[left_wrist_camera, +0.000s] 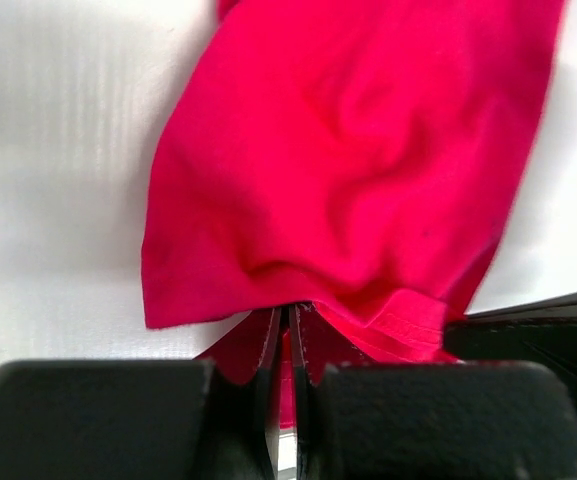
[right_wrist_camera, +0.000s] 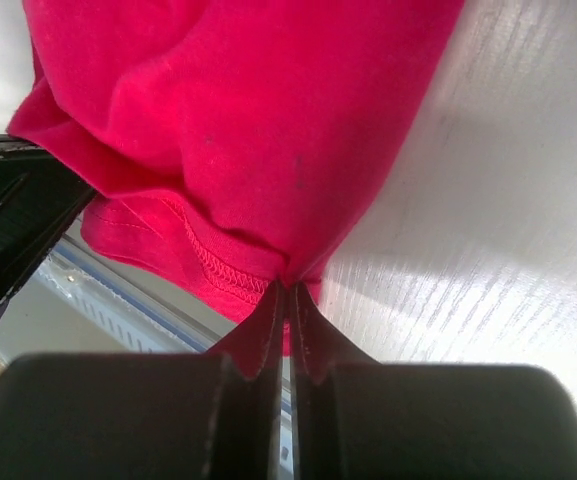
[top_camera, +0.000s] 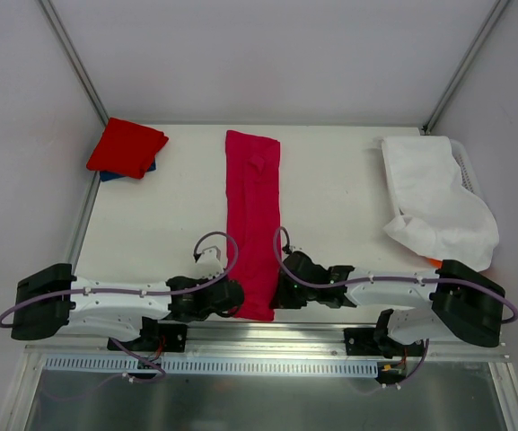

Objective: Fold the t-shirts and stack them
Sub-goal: Fold the tshirt

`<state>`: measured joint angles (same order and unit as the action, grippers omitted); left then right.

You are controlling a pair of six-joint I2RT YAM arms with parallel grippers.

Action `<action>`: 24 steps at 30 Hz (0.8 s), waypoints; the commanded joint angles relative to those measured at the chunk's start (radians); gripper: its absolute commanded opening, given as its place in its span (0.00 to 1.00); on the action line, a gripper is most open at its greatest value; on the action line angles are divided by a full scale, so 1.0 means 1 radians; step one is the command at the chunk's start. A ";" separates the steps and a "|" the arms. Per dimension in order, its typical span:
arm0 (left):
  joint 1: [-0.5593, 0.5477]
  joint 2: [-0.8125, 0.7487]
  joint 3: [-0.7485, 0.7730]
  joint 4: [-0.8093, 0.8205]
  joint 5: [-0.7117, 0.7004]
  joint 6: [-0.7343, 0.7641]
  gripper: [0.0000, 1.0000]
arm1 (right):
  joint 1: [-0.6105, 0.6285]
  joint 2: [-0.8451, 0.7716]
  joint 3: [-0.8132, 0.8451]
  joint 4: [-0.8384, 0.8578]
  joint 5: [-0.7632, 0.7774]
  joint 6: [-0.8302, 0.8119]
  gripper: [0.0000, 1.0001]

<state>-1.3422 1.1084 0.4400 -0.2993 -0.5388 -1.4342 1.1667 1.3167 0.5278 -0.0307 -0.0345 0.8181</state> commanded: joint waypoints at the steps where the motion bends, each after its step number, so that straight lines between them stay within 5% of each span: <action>1: -0.005 0.005 0.074 -0.015 -0.058 0.079 0.00 | -0.002 -0.023 0.040 0.014 0.004 -0.022 0.00; 16: -0.005 -0.180 0.132 -0.032 -0.076 0.251 0.00 | -0.002 -0.293 0.138 -0.342 0.243 -0.086 0.00; 24: 0.017 -0.260 0.193 -0.064 -0.156 0.353 0.00 | -0.004 -0.254 0.241 -0.376 0.286 -0.126 0.01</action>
<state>-1.3399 0.8764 0.5838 -0.3466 -0.6289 -1.1461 1.1667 1.0496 0.7002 -0.3737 0.2039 0.7197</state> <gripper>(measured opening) 0.010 0.017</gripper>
